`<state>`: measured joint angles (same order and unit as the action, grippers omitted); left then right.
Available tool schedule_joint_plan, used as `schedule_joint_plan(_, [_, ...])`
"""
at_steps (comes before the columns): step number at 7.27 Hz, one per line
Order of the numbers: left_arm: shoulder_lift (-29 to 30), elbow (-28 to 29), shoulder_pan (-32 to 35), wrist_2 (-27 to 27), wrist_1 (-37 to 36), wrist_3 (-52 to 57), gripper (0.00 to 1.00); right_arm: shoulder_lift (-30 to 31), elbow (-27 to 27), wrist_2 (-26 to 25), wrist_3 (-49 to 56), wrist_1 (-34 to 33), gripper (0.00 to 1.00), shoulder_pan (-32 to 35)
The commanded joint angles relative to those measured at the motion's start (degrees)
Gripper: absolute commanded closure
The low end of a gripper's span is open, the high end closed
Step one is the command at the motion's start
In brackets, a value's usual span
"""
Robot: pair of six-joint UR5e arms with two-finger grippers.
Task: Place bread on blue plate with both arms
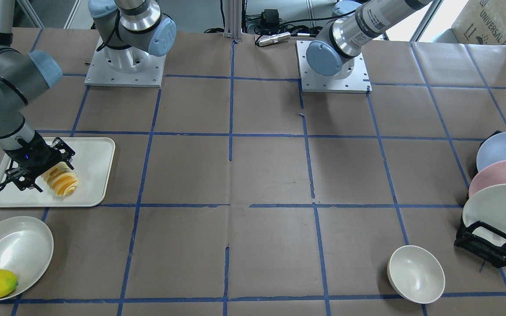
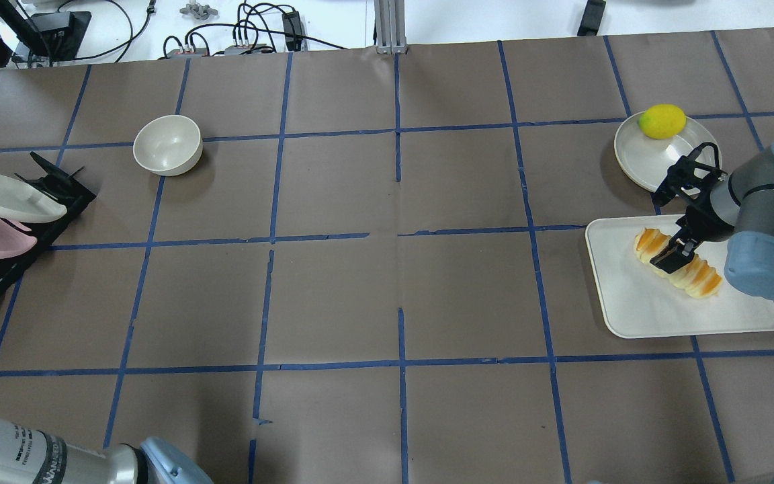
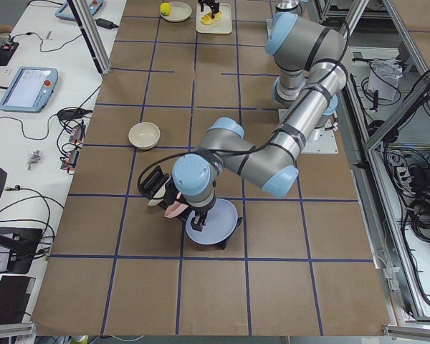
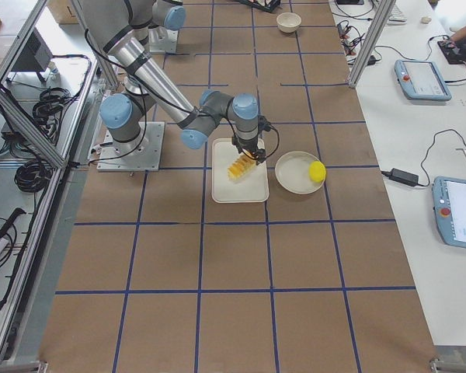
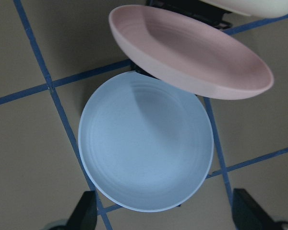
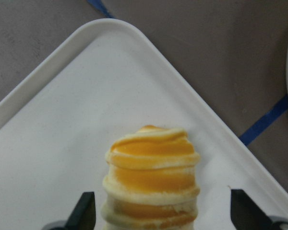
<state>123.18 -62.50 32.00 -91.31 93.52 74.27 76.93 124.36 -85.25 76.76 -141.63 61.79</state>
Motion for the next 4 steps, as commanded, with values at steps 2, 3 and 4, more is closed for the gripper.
schedule_joint_plan(2, [9.1, 6.0, -1.9, 0.3, 1.6, 3.0, 0.00, -0.1, 4.0, 0.1, -3.3, -4.2, 0.68, -0.1])
schedule_joint_plan(3, [11.5, 6.5, -1.4, 0.3, 1.4, 2.9, 0.00, 0.1, 4.1, -0.2, -4.9, -3.7, 0.89, -0.1])
schedule_joint_plan(4, [13.5, 7.2, -1.0, 0.5, 1.1, 2.8, 0.00, 2.1, 3.5, -0.5, -5.5, -1.8, 0.94, -0.1])
